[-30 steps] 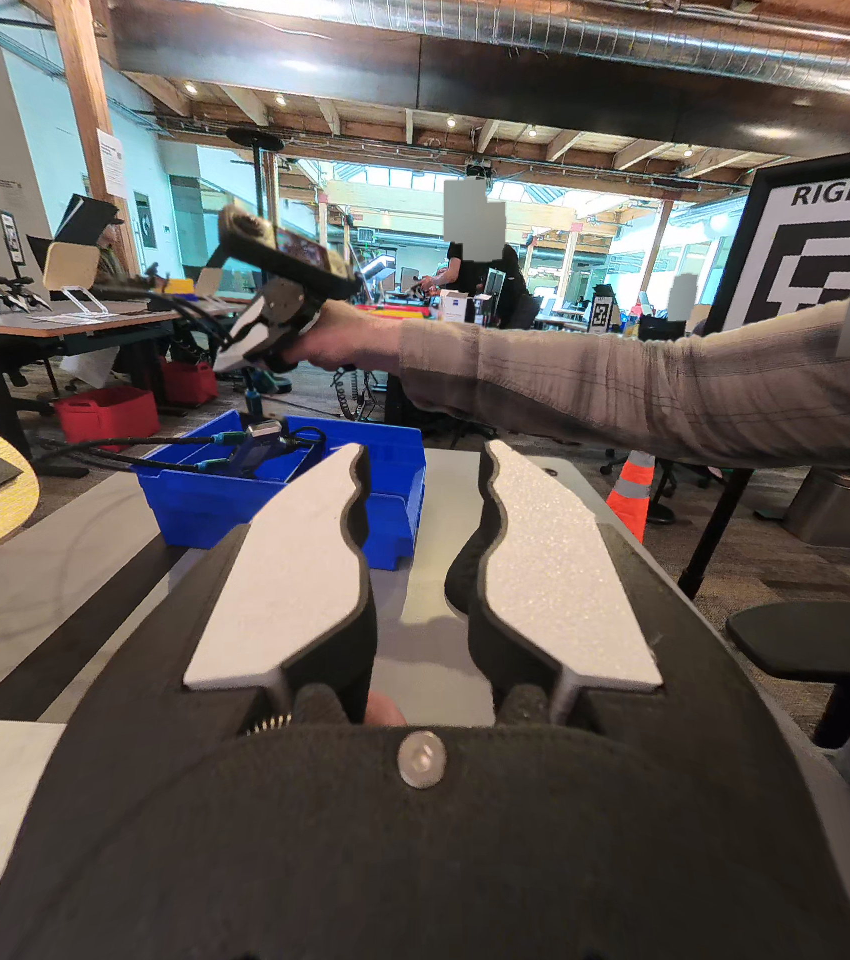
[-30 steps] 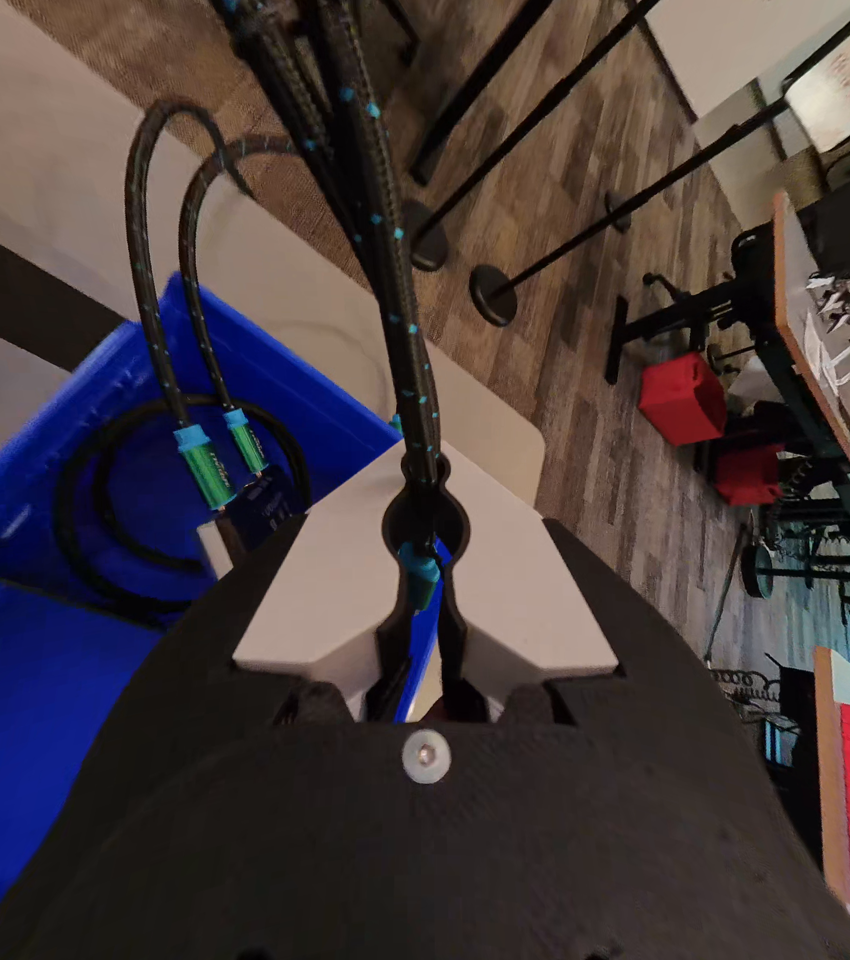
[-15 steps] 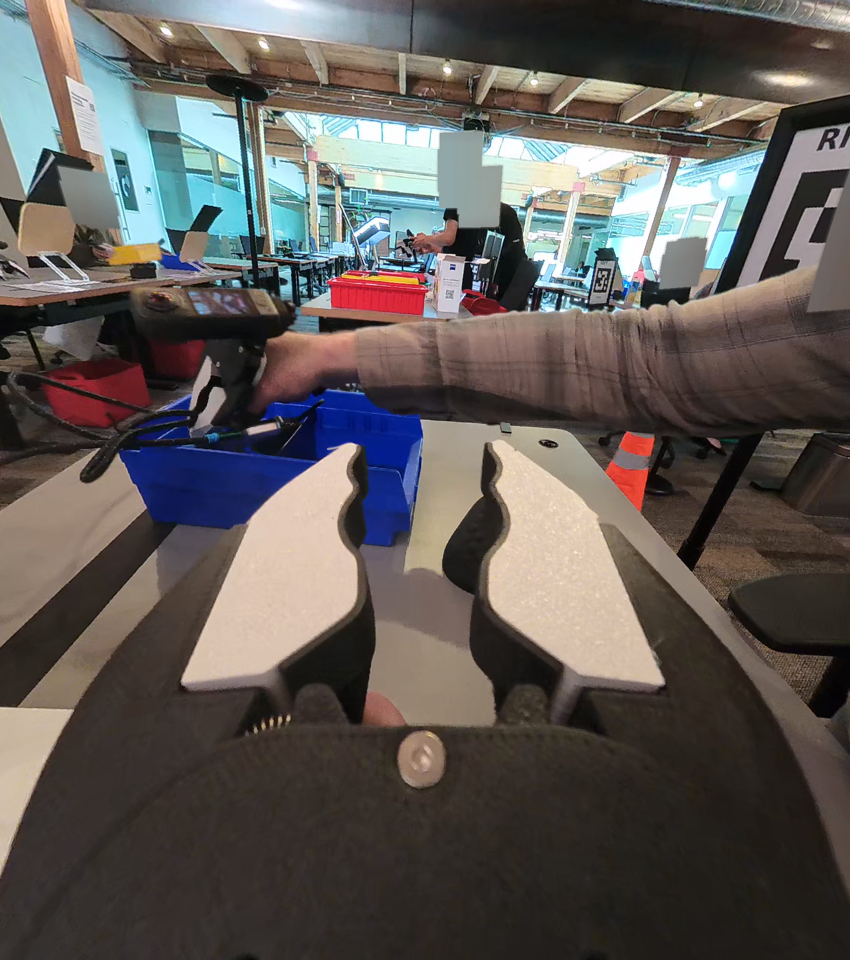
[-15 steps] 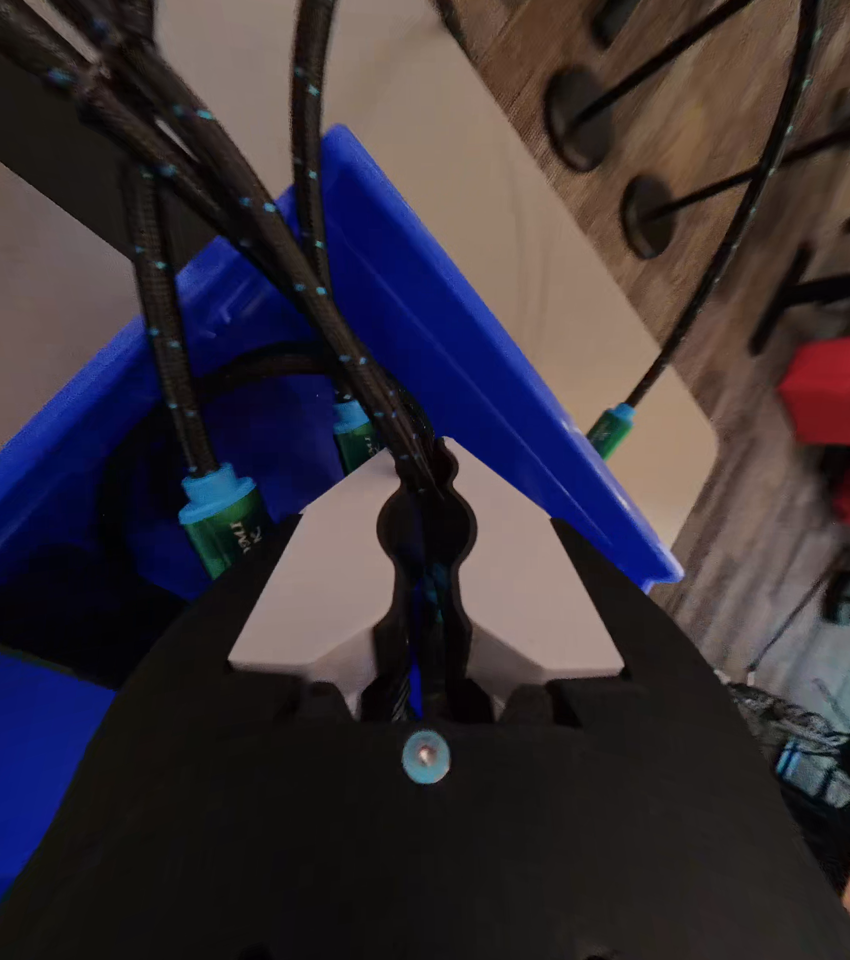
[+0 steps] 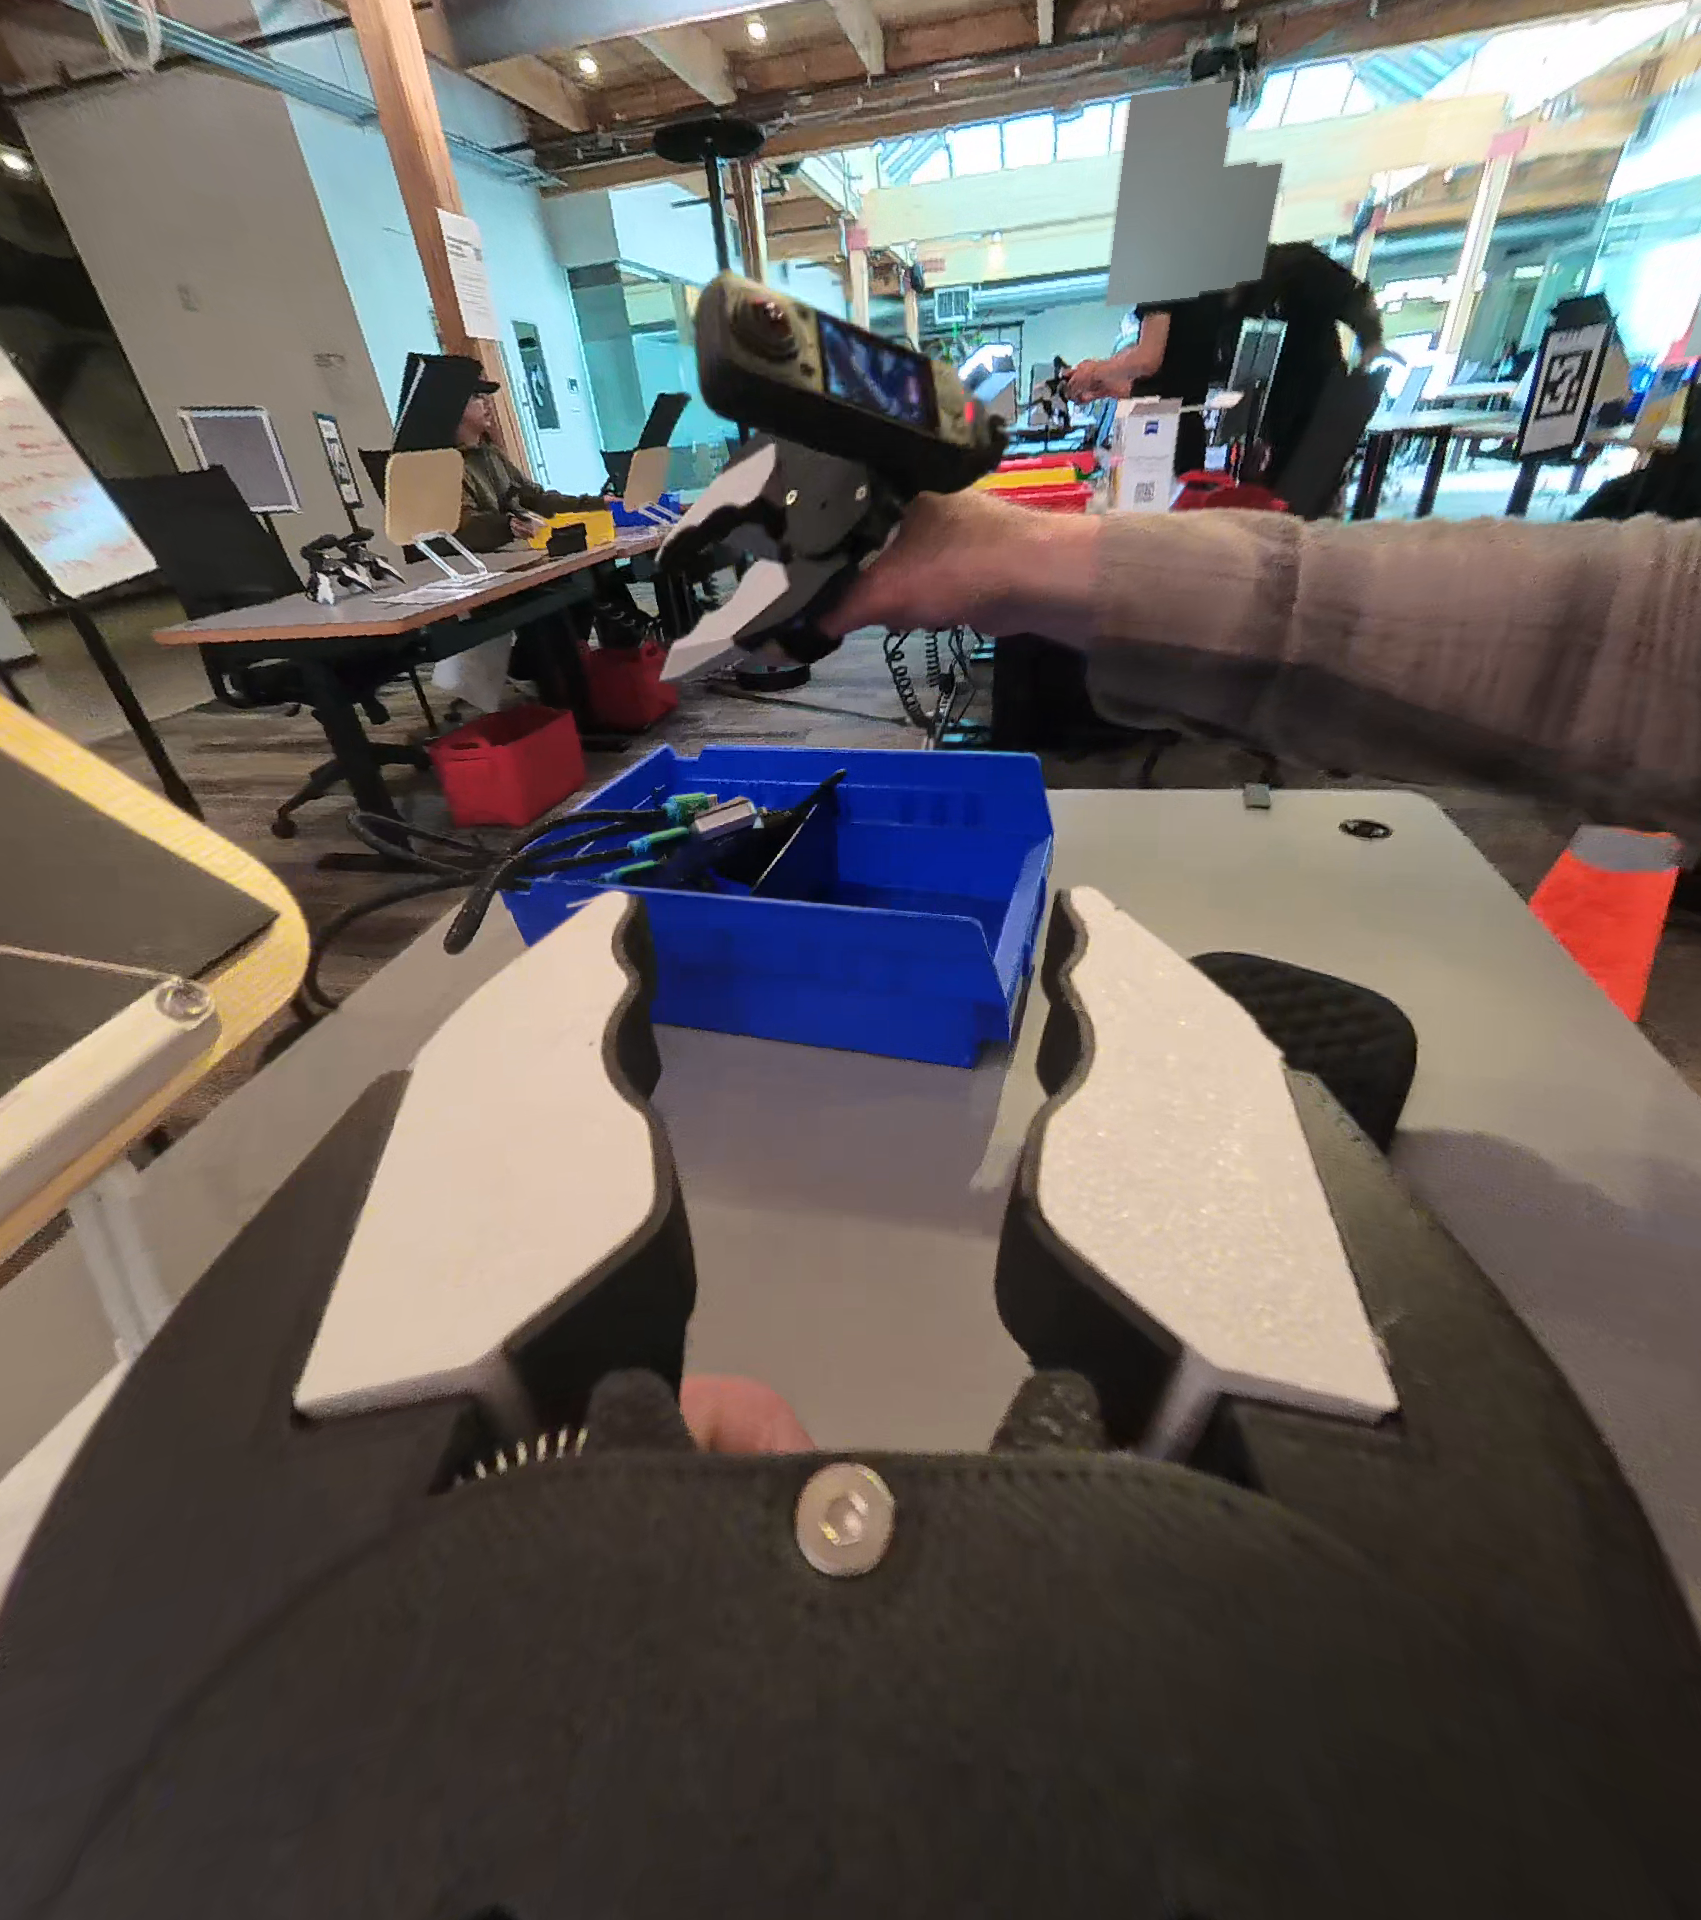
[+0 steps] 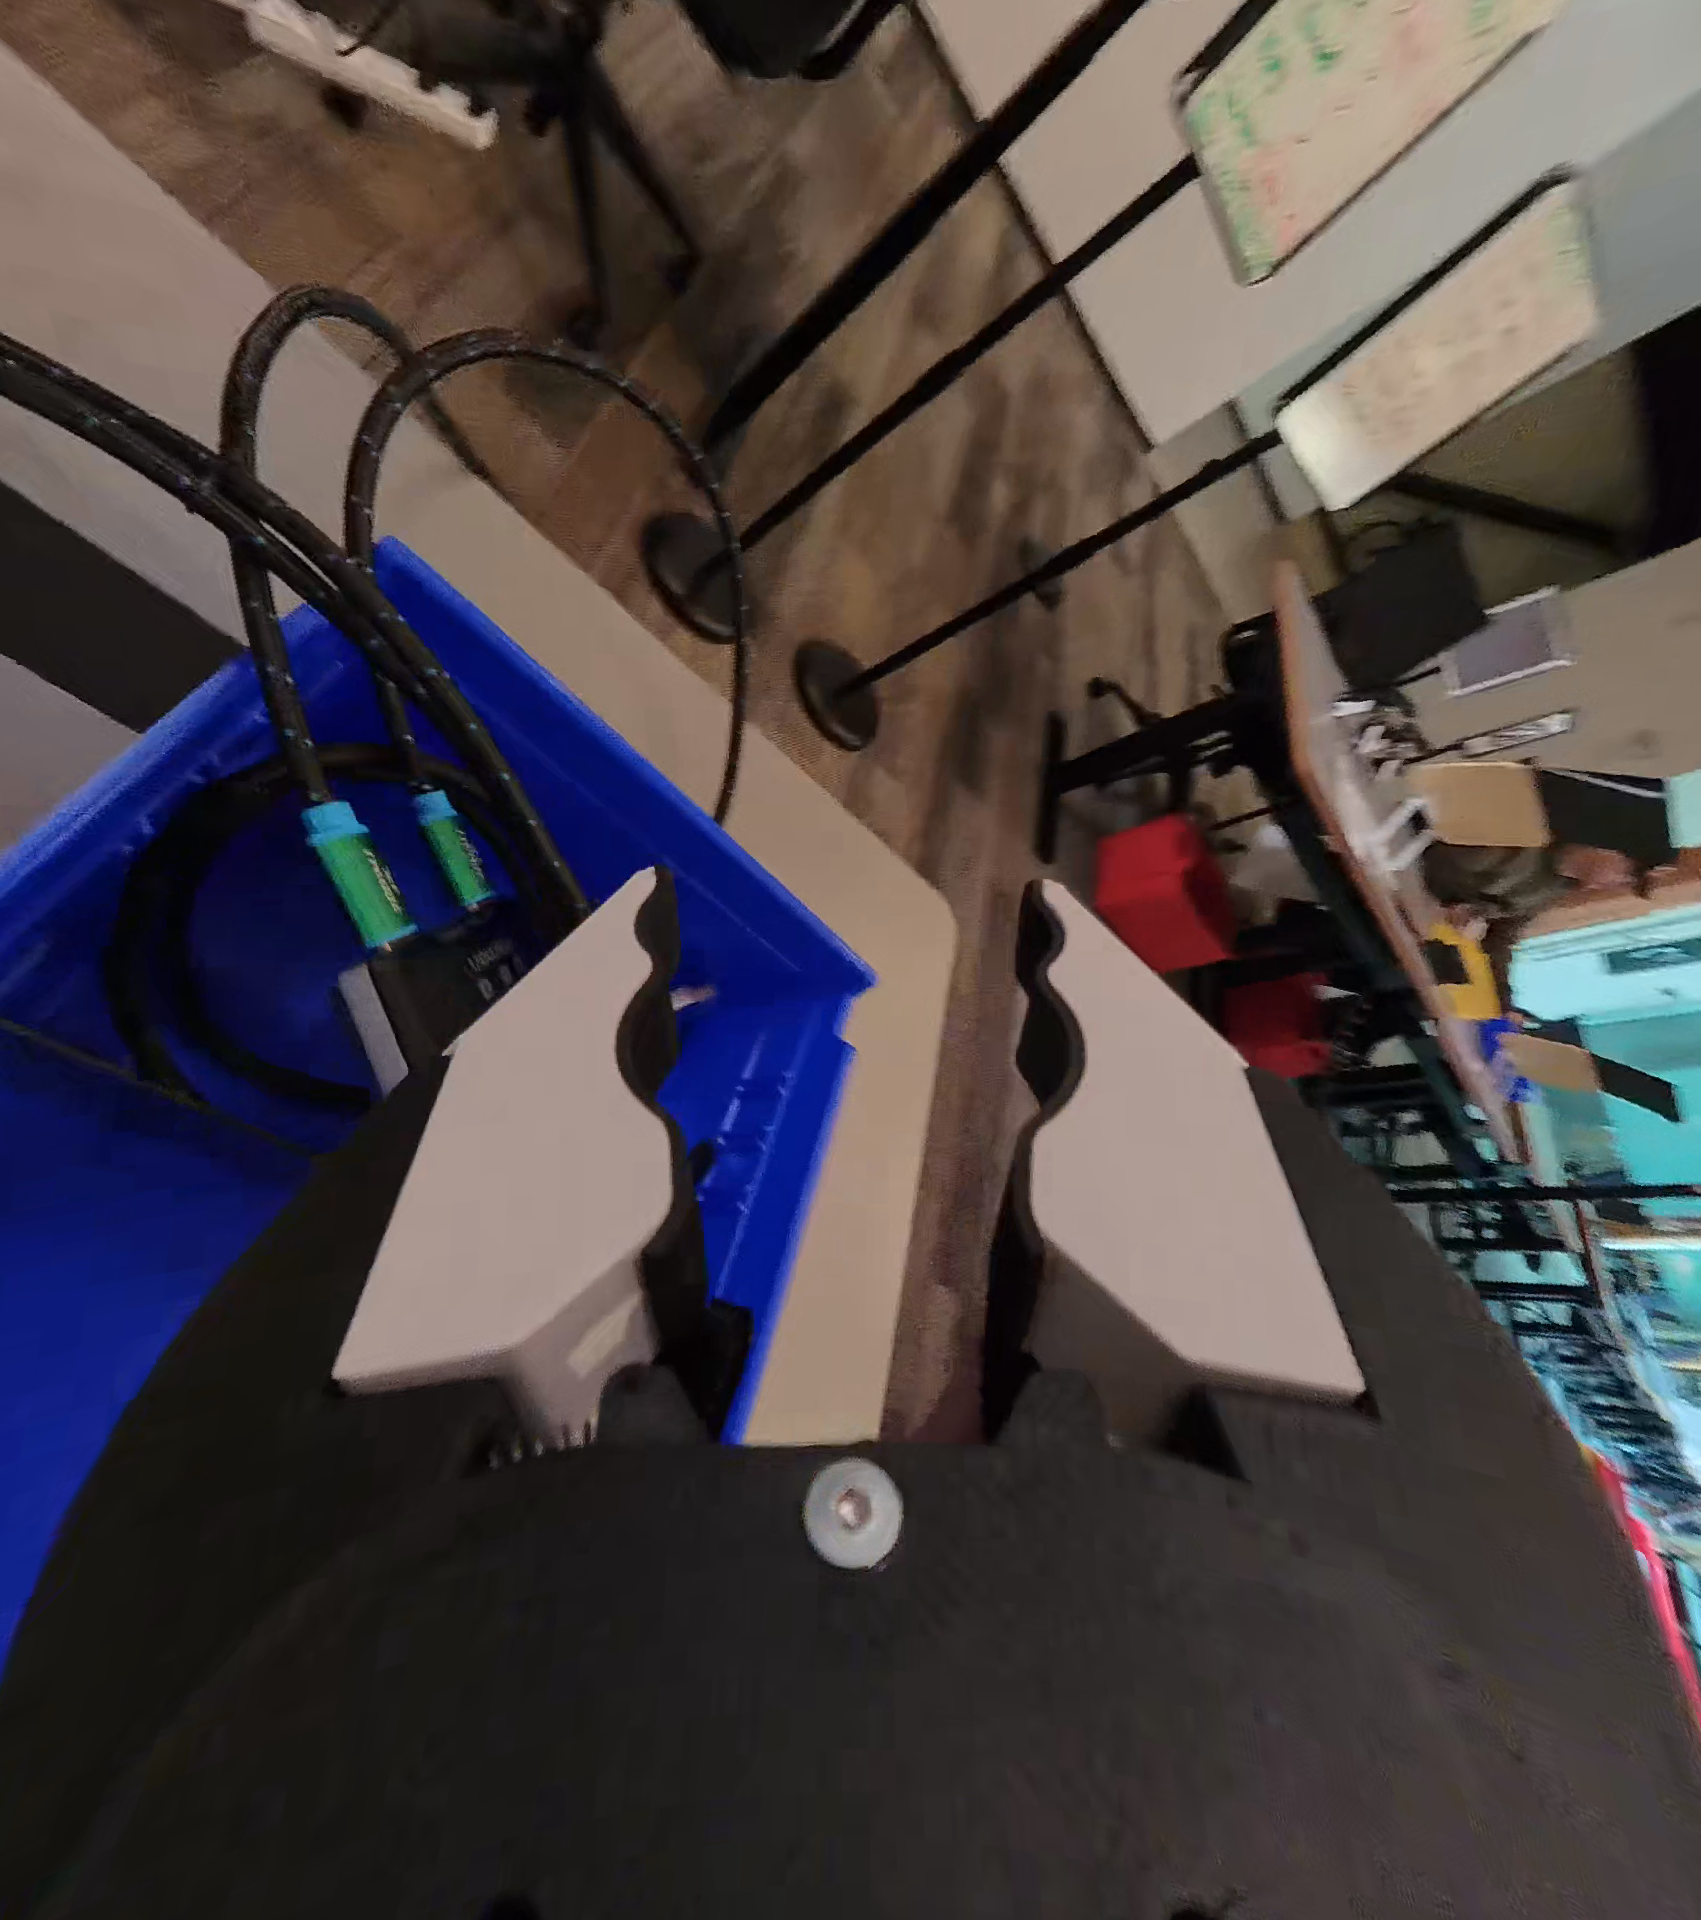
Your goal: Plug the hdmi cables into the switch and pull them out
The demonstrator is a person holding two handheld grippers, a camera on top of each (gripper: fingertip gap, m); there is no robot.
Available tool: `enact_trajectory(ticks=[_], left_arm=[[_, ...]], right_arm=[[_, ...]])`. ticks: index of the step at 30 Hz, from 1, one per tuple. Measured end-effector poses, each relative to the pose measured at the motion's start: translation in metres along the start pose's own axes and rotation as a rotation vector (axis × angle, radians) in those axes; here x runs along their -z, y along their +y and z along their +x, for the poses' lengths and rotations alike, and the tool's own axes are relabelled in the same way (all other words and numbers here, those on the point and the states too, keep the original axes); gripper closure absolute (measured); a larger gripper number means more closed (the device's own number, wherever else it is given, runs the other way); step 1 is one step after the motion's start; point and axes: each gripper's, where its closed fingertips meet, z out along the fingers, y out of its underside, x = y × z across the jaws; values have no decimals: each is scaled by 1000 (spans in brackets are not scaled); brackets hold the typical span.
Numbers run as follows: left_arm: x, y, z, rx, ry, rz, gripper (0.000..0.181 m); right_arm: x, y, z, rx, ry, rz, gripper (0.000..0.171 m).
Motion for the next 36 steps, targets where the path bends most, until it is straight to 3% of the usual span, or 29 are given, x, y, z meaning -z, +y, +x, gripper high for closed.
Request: enact_trajectory(ticks=[10,14,18,20,22,26,28,32,36], left_arm=[[-11,-16,16,-103,-15,-80,107],[9,-33,8,-124,-63,-89,107],[48,-45,-13,-142,-210,-110,106],[79,-43,-36,-95,-355,-163,102],[119,-34,-57,-37,-469,-235,85],[225,-25,-94,42,-747,-263,74],[284,-18,-104,72,-886,-287,81],[397,12,-113,105,-1160,-392,90],[465,61,-113,225,-1284,-451,94]], right_arm=[[87,-19,10,36,91,98,111],[108,-24,18,39,118,118,112],[122,-21,17,45,120,118,111],[126,-8,17,37,113,80,103],[127,13,6,-47,27,51,96],[125,72,-13,-233,-81,10,88],[121,105,-30,-348,-166,-17,79],[109,154,-44,-518,-206,-11,81],[95,187,-59,-586,-234,-52,81]])
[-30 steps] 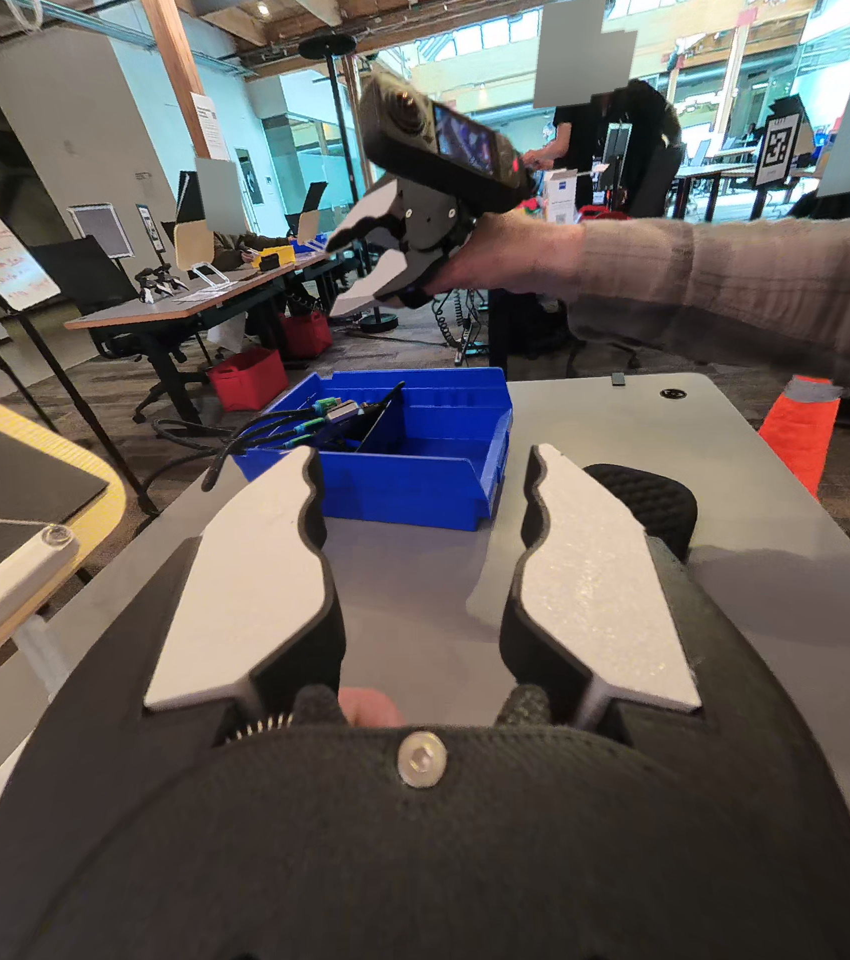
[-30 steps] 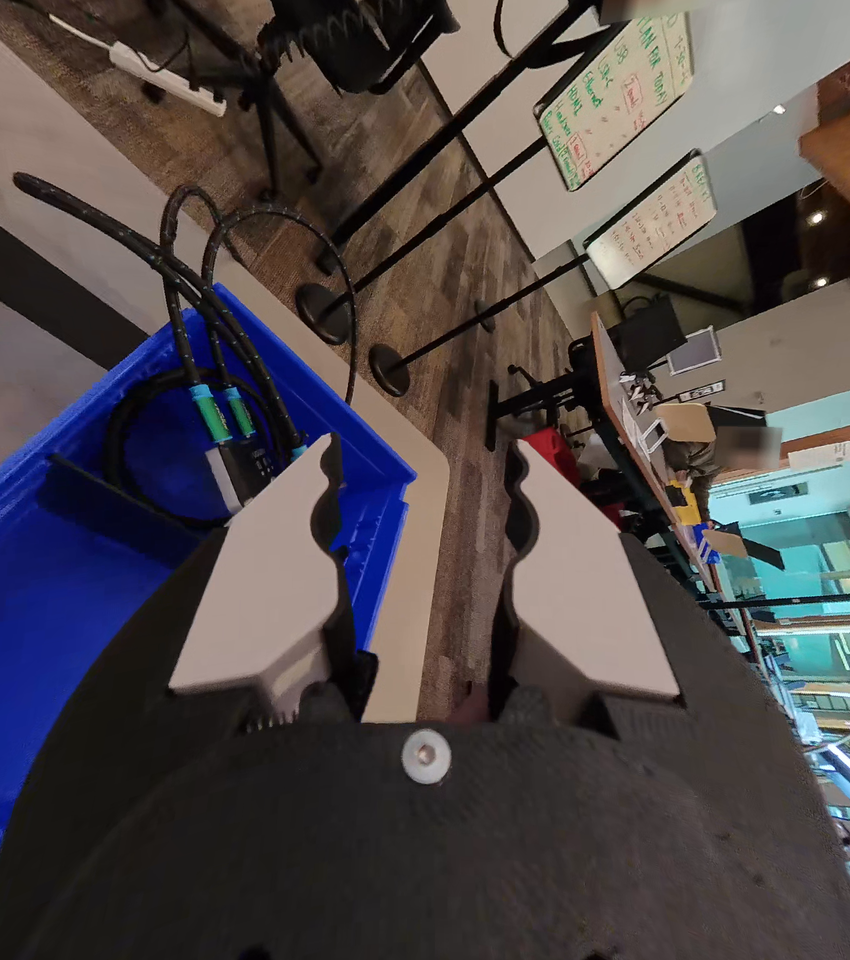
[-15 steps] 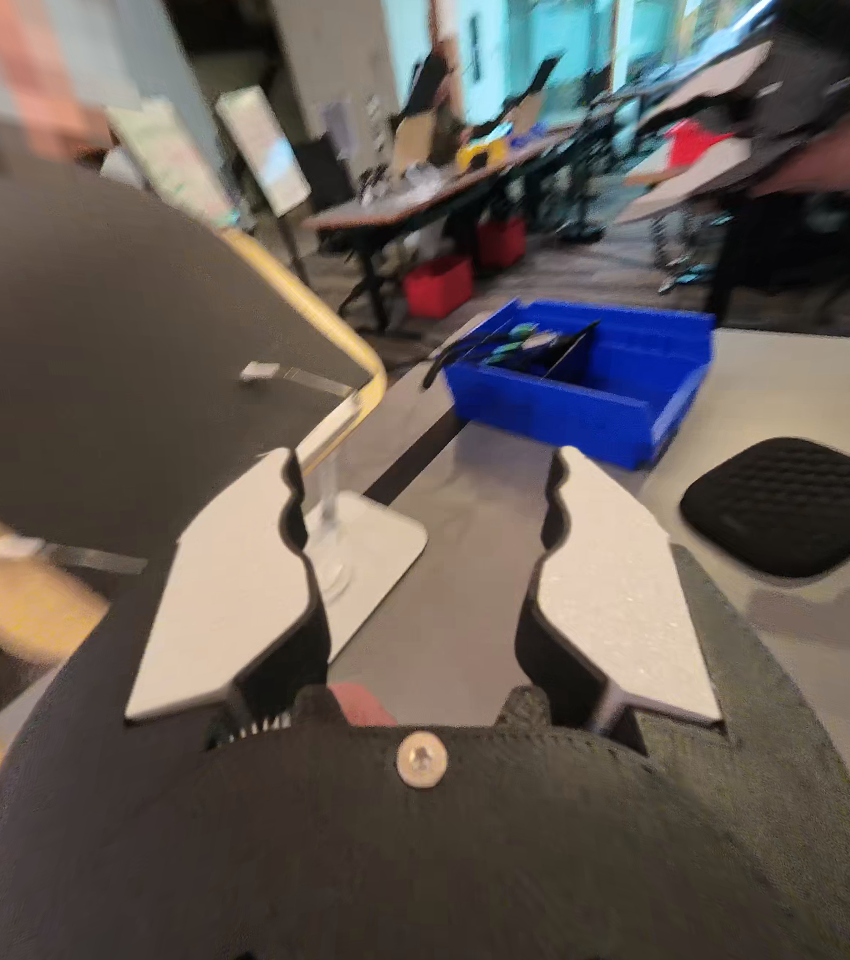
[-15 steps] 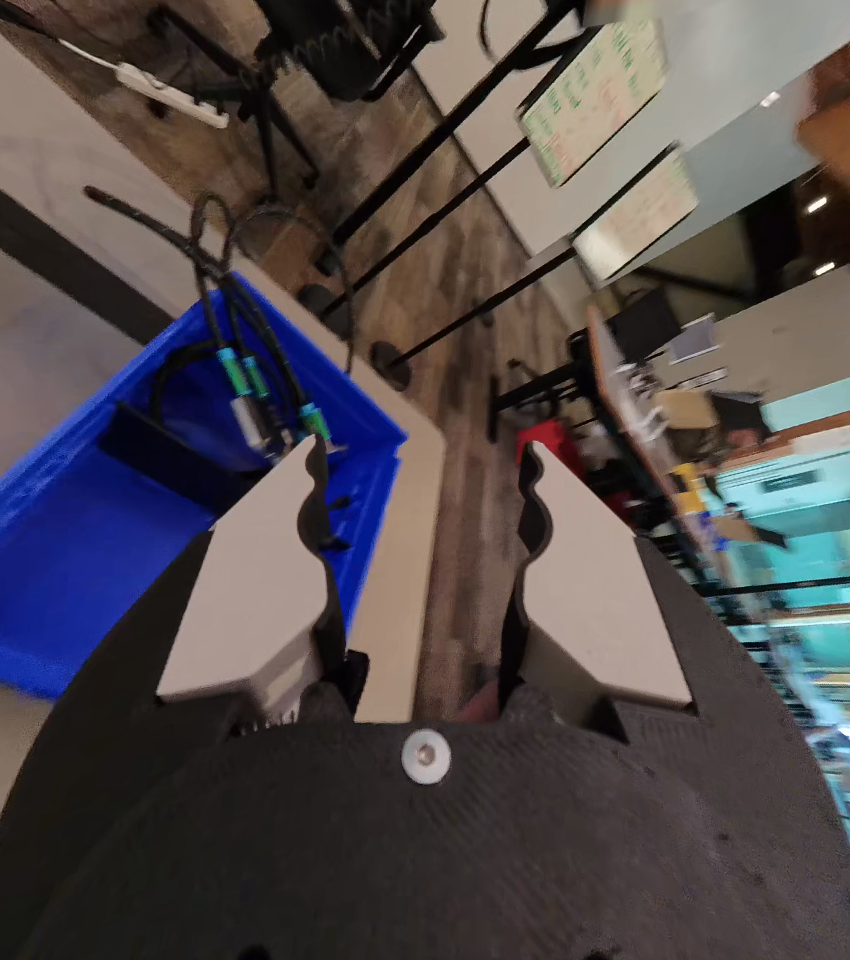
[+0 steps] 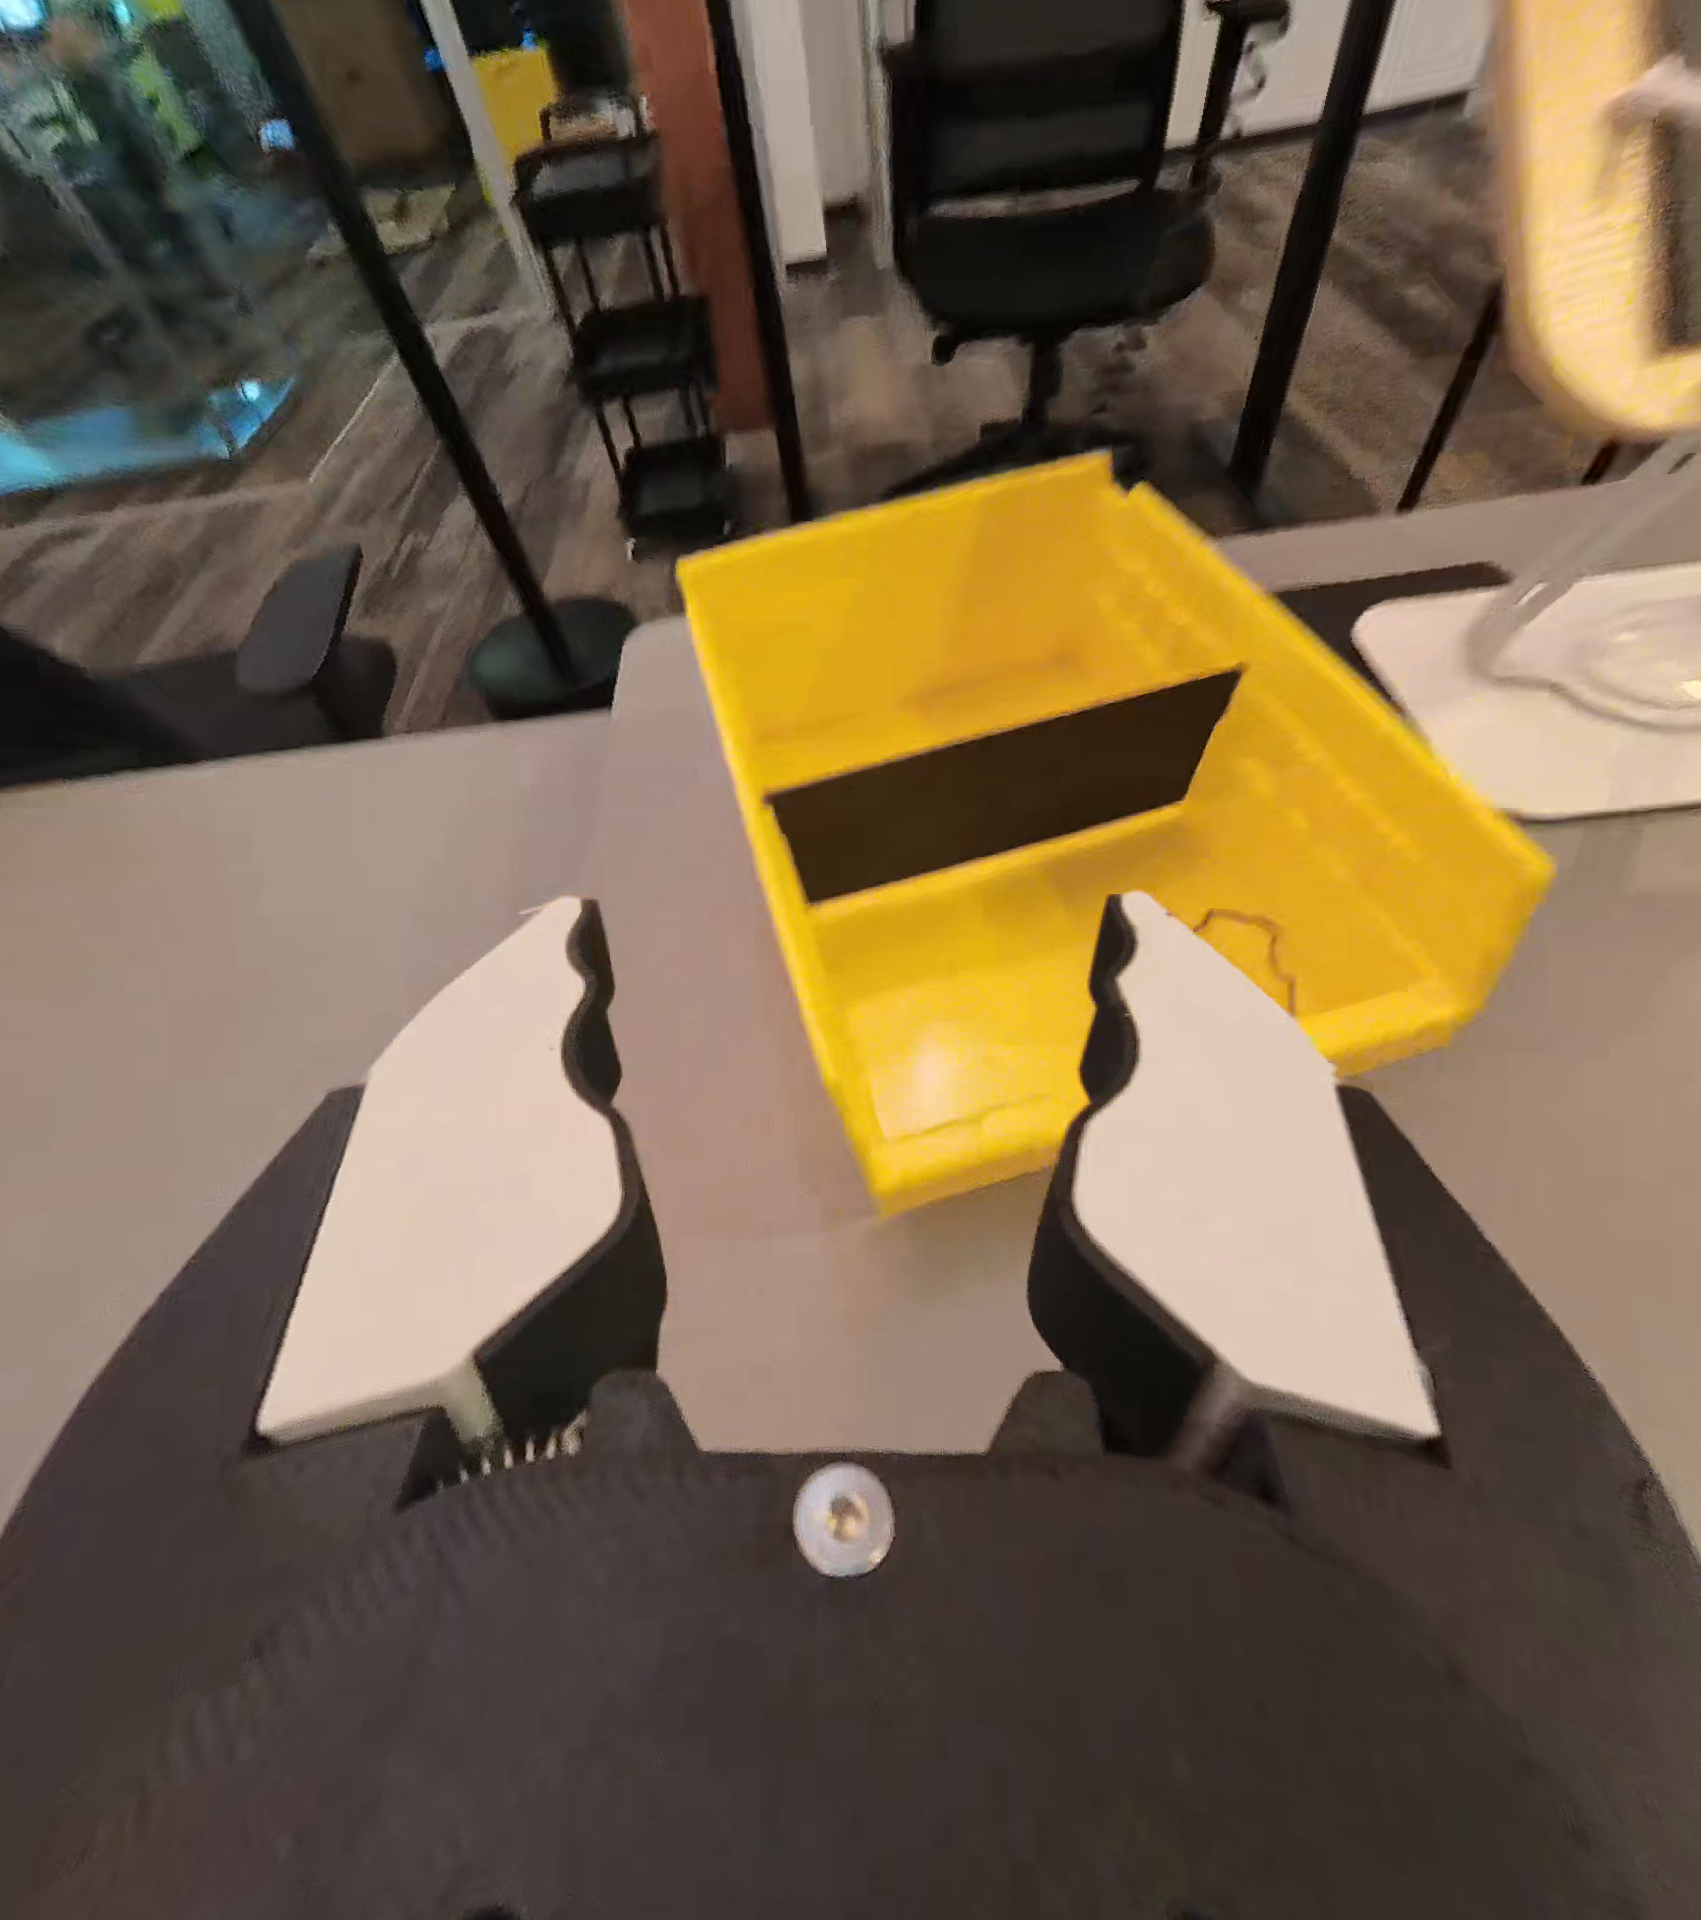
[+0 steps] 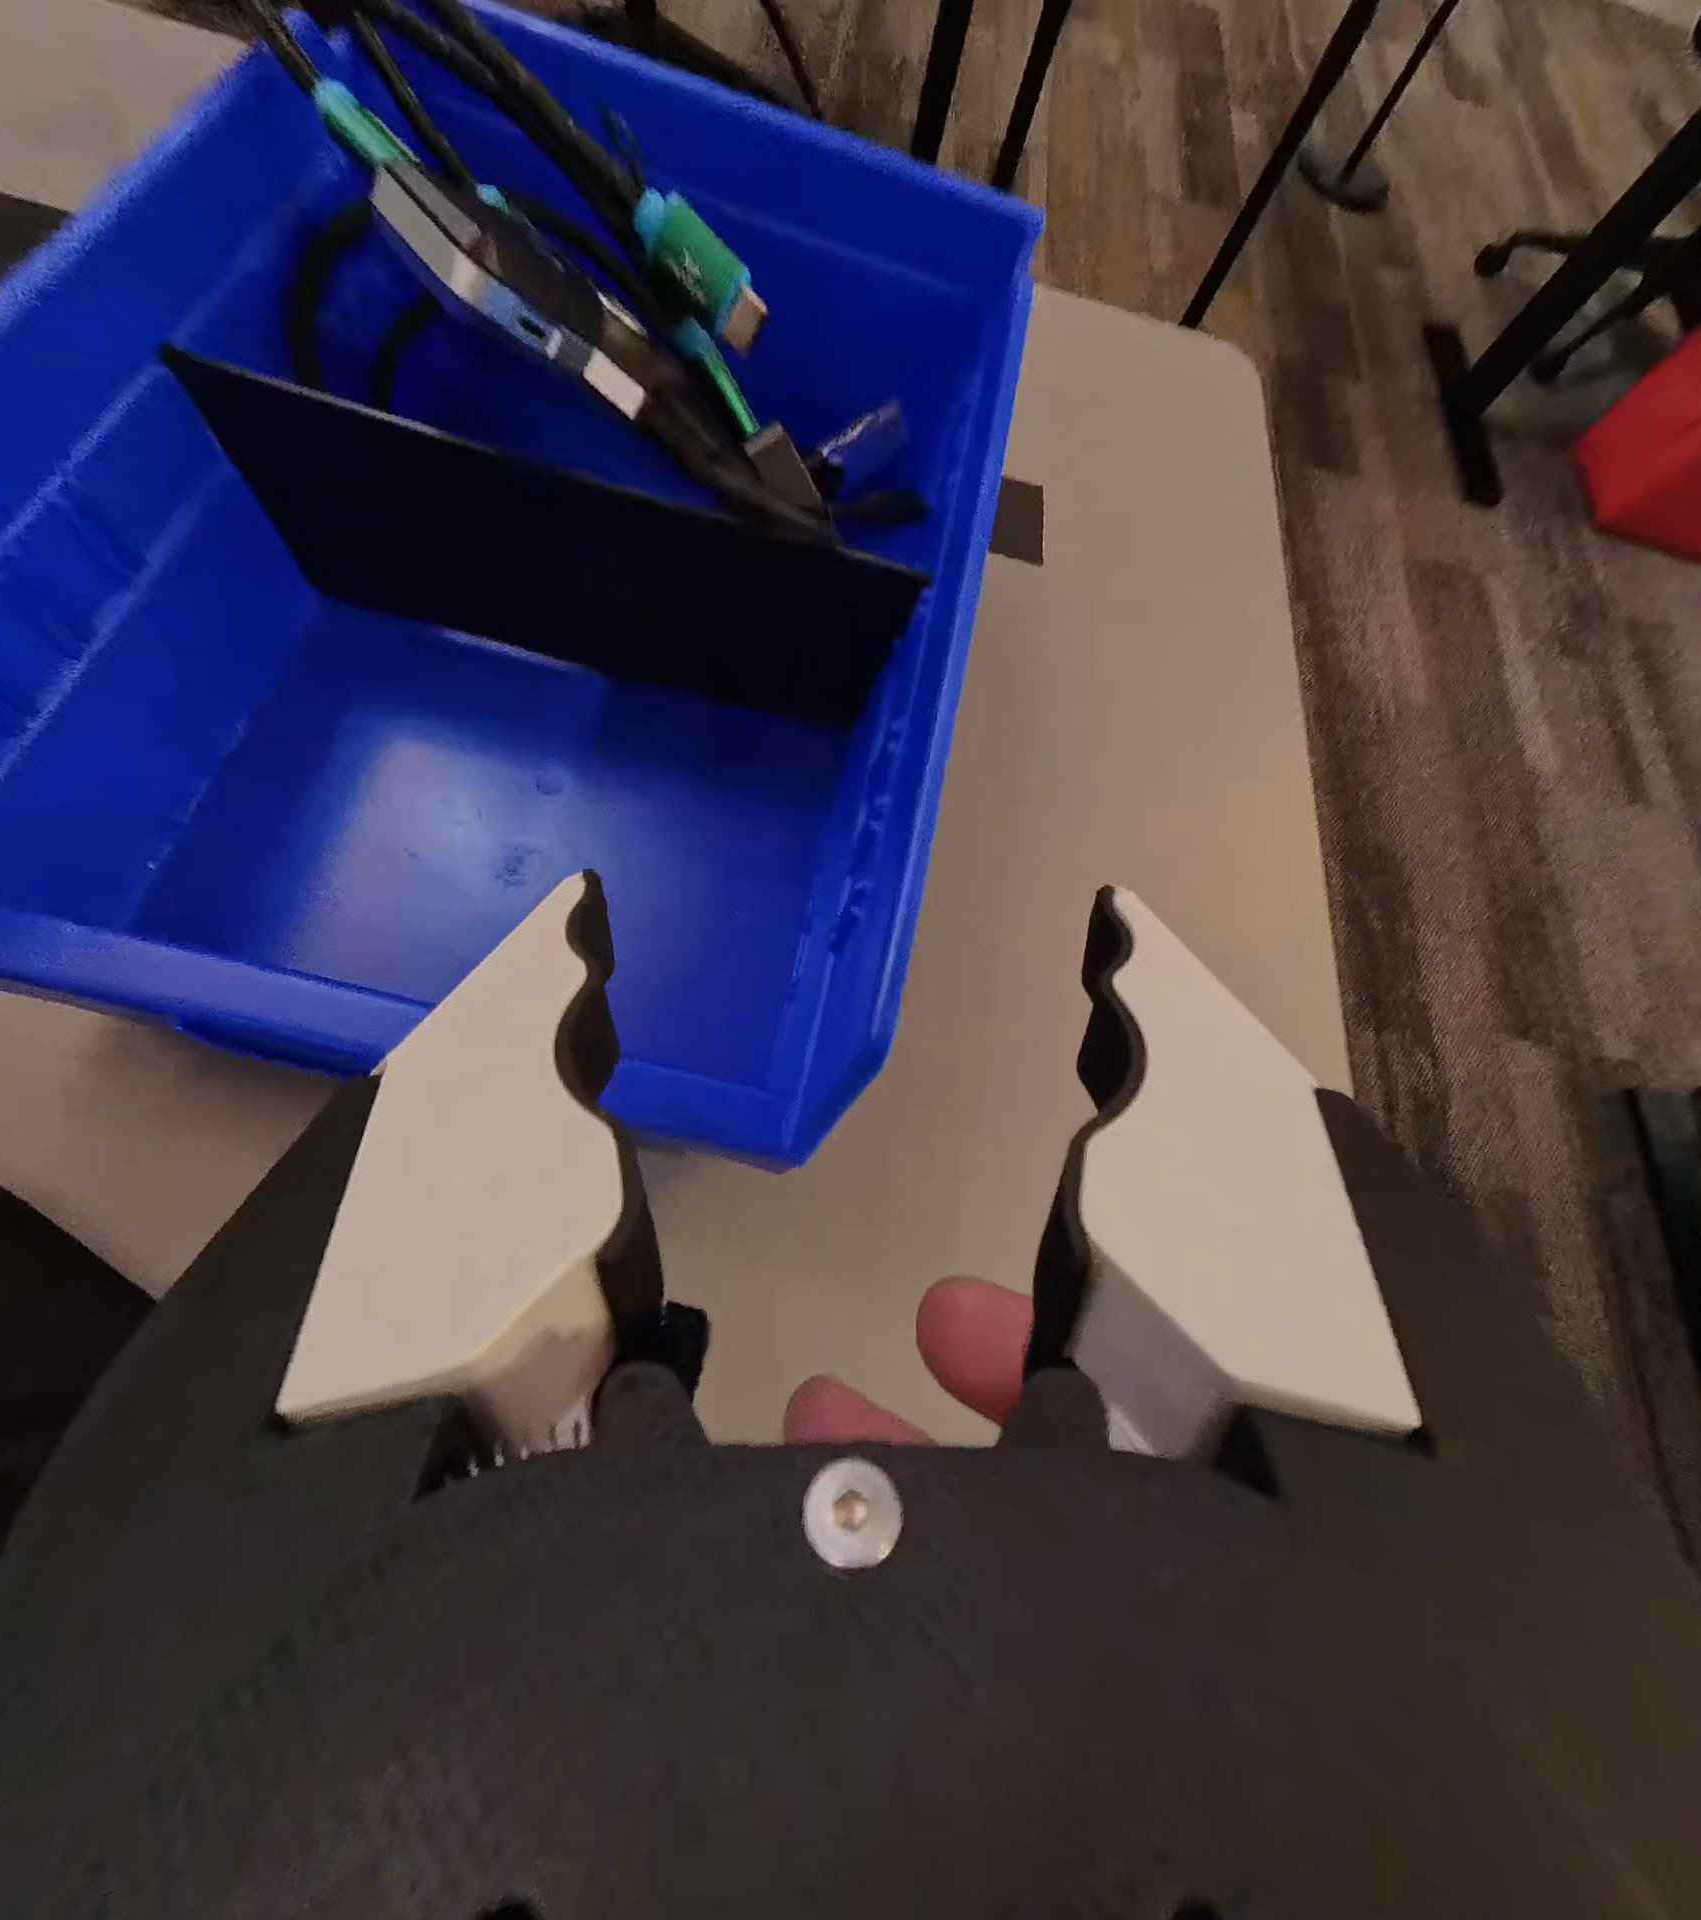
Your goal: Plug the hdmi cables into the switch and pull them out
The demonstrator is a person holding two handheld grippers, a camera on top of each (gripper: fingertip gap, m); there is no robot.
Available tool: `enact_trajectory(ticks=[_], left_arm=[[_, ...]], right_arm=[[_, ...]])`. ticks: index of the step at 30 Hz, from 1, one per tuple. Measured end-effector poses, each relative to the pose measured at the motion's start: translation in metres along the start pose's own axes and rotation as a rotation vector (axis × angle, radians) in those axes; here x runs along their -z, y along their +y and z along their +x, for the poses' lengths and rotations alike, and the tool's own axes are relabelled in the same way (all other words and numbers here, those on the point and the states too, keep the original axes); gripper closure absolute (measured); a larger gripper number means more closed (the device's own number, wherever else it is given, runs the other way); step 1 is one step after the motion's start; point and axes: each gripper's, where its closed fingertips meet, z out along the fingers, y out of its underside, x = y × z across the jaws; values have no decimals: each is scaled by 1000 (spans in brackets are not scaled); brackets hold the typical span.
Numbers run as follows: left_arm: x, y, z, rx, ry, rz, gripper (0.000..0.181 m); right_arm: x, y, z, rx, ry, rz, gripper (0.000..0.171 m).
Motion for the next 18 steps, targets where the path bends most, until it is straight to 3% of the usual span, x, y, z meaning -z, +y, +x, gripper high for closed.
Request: enact_trajectory(ticks=[5,9,14,17,18], left_arm=[[-36,54,-10,49,3,-113,93],[-72,79,-4,108,37,-161,103],[-101,86,4,118,70,-158,142],[-108,80,-7,126,22,-136,175],[-110,79,-8,129,31,-126,176]], right_arm=[[-26,23,-12,15,-44,-68,98],[-46,30,-20,-59,-72,-85,108],[-52,25,-9,-106,-41,-54,138],[-57,20,-1,-104,-14,-30,156],[-58,18,1,-106,-8,-18,158]])
